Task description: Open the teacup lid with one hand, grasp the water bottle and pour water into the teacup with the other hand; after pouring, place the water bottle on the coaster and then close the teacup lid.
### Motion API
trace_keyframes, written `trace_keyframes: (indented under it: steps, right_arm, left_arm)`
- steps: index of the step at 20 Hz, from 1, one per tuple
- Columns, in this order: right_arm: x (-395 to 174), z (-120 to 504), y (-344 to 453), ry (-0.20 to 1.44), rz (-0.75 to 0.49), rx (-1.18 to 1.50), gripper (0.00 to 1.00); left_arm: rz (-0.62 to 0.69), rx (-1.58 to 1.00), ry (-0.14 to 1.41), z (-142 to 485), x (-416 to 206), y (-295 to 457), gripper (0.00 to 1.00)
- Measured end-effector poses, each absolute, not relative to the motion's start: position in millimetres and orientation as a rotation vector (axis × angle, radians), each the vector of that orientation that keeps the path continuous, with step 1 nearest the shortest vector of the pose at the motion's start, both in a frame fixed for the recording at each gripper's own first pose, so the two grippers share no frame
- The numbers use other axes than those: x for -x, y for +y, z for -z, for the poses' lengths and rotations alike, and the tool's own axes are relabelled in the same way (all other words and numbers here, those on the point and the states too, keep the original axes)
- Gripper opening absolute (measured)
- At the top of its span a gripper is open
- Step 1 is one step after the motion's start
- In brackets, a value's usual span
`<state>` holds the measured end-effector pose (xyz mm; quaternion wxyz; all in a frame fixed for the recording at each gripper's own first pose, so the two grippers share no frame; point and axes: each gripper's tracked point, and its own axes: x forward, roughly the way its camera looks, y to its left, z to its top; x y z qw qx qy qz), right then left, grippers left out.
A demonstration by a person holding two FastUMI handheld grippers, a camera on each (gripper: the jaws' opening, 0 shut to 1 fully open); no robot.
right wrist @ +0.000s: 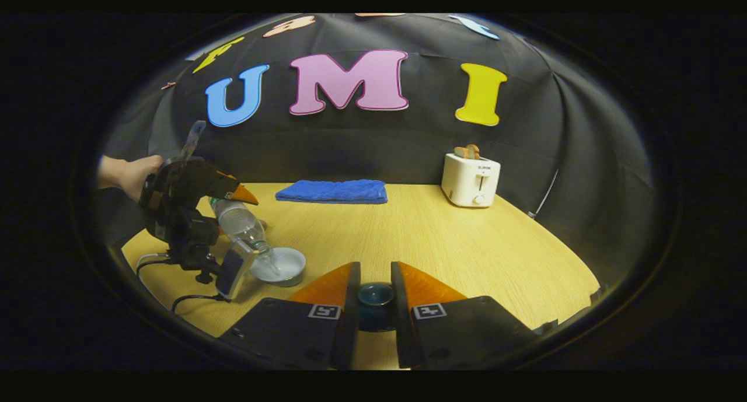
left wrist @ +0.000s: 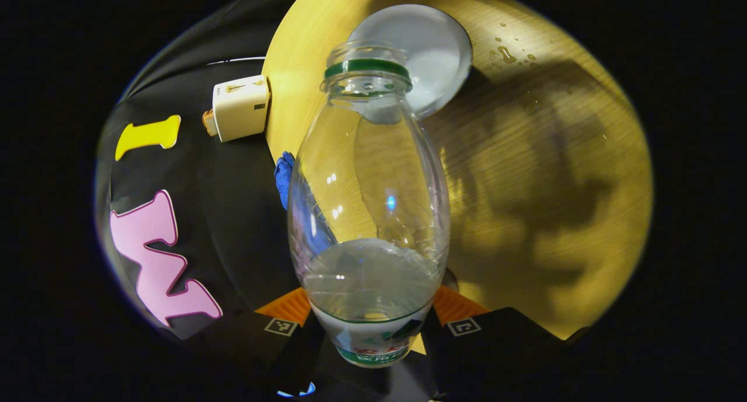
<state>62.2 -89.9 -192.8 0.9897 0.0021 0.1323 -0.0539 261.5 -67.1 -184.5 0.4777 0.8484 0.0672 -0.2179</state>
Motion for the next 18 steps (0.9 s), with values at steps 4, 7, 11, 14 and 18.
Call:
trace_keyframes:
  steps: [4,7,11,14,18]
  right_arm:
    - [-58.8,190.8,-87.0,0.263,0.113,-0.024,0.34]
    - [-56.0,189.5,-84.1,0.258,0.116,-0.041,0.30]
    - [-52.7,189.4,-84.8,0.262,0.121,-0.055,0.30]
    - [-51.9,188.1,-87.7,0.266,0.130,-0.058,0.30]
    - [-54.2,181.8,-86.7,0.260,0.130,-0.056,0.30]
  left_arm:
    - [0.552,-2.139,0.151,174.7,-263.8,-71.5,0.77]
    - [0.581,-2.168,0.128,174.4,-262.5,-76.4,0.77]
    - [0.585,-2.173,0.109,173.4,-261.1,-77.1,0.77]
    - [0.582,-2.186,0.082,168.6,-260.3,-78.9,0.78]
    - [0.576,-2.225,0.043,155.8,-258.3,-80.9,0.78]
